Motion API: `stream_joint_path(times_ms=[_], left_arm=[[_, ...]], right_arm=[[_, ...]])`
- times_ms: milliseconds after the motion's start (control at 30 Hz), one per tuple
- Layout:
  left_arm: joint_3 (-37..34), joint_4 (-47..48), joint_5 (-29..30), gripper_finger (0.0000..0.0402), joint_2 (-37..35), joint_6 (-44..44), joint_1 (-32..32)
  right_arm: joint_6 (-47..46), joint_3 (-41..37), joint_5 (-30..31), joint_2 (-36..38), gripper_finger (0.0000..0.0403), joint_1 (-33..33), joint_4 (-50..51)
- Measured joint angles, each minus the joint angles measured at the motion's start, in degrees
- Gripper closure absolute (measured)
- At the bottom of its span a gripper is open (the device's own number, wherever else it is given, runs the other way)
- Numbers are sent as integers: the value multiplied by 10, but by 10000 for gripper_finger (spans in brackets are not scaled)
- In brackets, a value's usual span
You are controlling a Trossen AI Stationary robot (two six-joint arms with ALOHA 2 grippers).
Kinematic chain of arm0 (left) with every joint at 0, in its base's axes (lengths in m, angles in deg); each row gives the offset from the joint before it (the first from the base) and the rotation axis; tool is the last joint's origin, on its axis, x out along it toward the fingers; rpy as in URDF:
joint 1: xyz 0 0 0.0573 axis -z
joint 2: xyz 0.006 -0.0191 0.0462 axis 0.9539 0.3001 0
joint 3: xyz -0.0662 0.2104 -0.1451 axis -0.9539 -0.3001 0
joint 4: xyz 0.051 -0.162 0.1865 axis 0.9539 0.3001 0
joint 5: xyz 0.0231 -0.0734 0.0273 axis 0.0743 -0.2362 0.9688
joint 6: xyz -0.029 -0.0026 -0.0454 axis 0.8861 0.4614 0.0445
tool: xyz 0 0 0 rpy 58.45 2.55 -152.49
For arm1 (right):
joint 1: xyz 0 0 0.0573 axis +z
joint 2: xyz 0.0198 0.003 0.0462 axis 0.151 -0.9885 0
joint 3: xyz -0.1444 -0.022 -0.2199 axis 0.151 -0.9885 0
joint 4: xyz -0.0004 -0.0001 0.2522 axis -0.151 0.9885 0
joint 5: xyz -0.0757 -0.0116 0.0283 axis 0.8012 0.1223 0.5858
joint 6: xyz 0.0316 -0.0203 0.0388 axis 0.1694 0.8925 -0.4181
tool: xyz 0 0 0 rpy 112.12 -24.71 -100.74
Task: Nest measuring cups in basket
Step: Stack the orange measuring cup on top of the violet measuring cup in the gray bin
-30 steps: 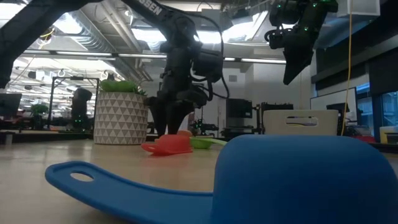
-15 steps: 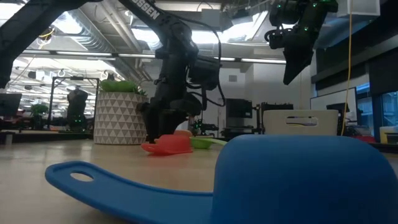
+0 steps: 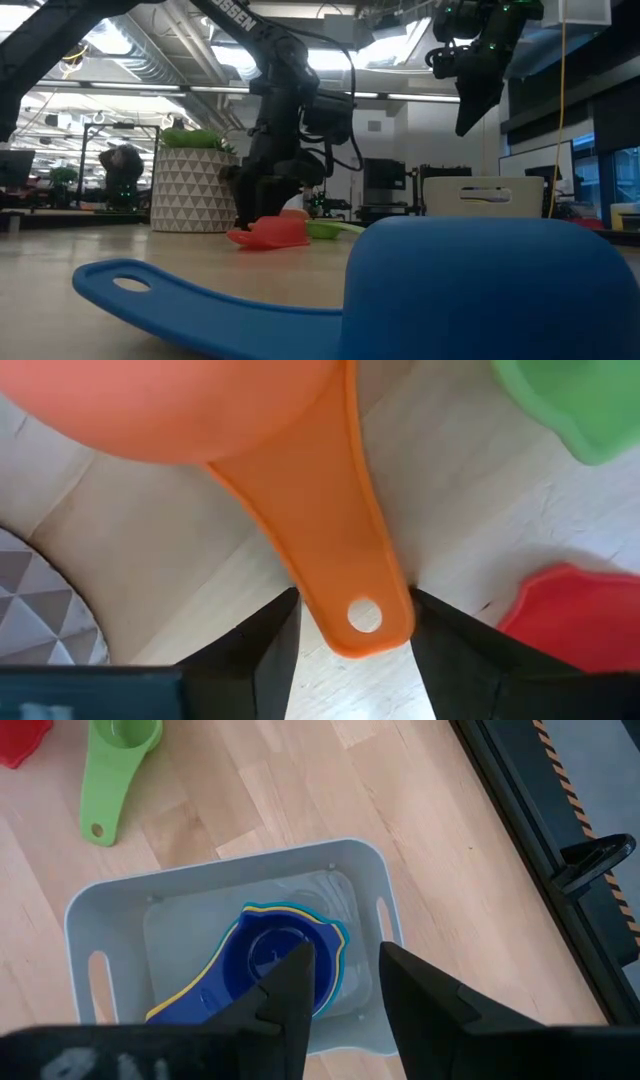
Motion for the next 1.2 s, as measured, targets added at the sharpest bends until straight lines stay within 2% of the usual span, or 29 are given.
stream_joint_path(times_ms=[400, 967, 1200], left_arm=[[0, 2, -3, 275, 1, 0, 0], [0, 7, -1, 286, 1, 0, 0], [0, 8, 2, 333, 1, -1, 0]], right_arm=[[0, 0, 0, 0, 283, 0, 0], [0, 0, 0, 0, 283, 0, 0], [0, 0, 0, 0, 283, 0, 0]])
